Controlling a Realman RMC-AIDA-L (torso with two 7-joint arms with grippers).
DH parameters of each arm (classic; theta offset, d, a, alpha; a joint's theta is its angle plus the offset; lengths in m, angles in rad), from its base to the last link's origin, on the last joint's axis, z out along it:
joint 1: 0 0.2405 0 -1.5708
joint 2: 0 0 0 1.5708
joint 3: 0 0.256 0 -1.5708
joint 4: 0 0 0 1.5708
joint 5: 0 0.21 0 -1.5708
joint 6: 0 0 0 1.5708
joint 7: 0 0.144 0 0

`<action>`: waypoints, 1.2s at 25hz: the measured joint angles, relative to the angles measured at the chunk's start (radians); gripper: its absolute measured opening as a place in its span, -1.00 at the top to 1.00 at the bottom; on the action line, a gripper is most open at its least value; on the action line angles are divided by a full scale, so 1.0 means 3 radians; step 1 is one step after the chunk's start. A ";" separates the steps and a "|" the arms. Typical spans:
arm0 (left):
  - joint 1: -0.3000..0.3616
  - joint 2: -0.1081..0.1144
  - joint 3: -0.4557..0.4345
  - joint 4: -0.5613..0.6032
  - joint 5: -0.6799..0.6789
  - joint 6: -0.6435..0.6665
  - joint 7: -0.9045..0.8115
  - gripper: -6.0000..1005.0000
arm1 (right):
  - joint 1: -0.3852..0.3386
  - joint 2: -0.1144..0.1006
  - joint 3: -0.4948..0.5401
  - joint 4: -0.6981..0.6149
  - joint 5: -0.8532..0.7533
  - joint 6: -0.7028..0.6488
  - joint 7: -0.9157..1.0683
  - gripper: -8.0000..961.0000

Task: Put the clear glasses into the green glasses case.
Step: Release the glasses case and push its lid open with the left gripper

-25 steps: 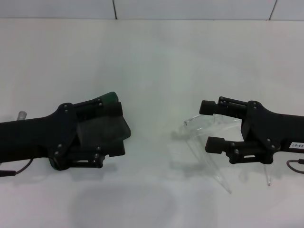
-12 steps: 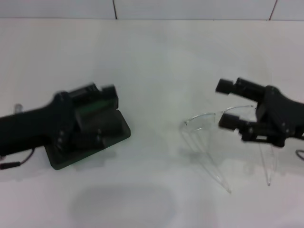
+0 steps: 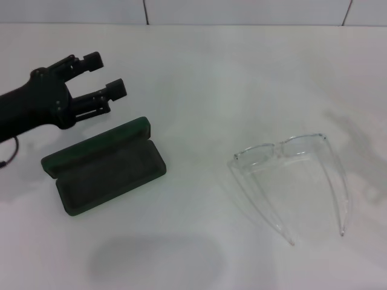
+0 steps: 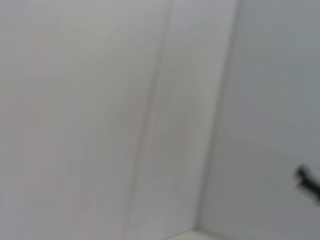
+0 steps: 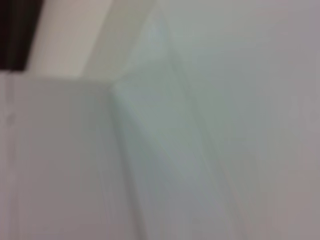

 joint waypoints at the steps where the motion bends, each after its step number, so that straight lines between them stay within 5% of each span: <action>1: 0.0026 -0.0023 0.0008 0.0180 0.0058 -0.0088 -0.0079 -0.74 | -0.0034 -0.0002 0.0001 0.0009 0.0083 0.0008 -0.0004 -0.79; 7: 0.0042 -0.0032 0.0115 0.0963 0.0670 -0.0300 -0.0792 -0.73 | -0.0124 -0.0092 0.0003 0.0007 0.0303 0.0291 -0.0035 -0.79; 11: 0.0027 -0.0033 0.0450 0.1603 0.1372 -0.0316 -0.1287 -0.72 | -0.0105 -0.0156 0.0005 0.0006 0.0289 0.0473 -0.0035 -0.79; 15: 0.0067 -0.0025 0.0671 0.1953 0.1525 -0.0305 -0.1567 -0.71 | -0.0096 -0.0179 0.0004 -0.0006 0.0286 0.0559 -0.0023 -0.79; 20: 0.0010 -0.0024 0.0864 0.2122 0.1887 -0.0299 -0.1768 -0.34 | -0.0064 -0.0177 -0.0035 -0.0010 0.0253 0.0671 -0.0027 -0.79; 30: -0.0161 -0.0025 0.0995 0.2034 0.2238 -0.0327 -0.1881 -0.25 | -0.0053 -0.0166 -0.0040 -0.0007 0.0110 0.0708 -0.0070 -0.79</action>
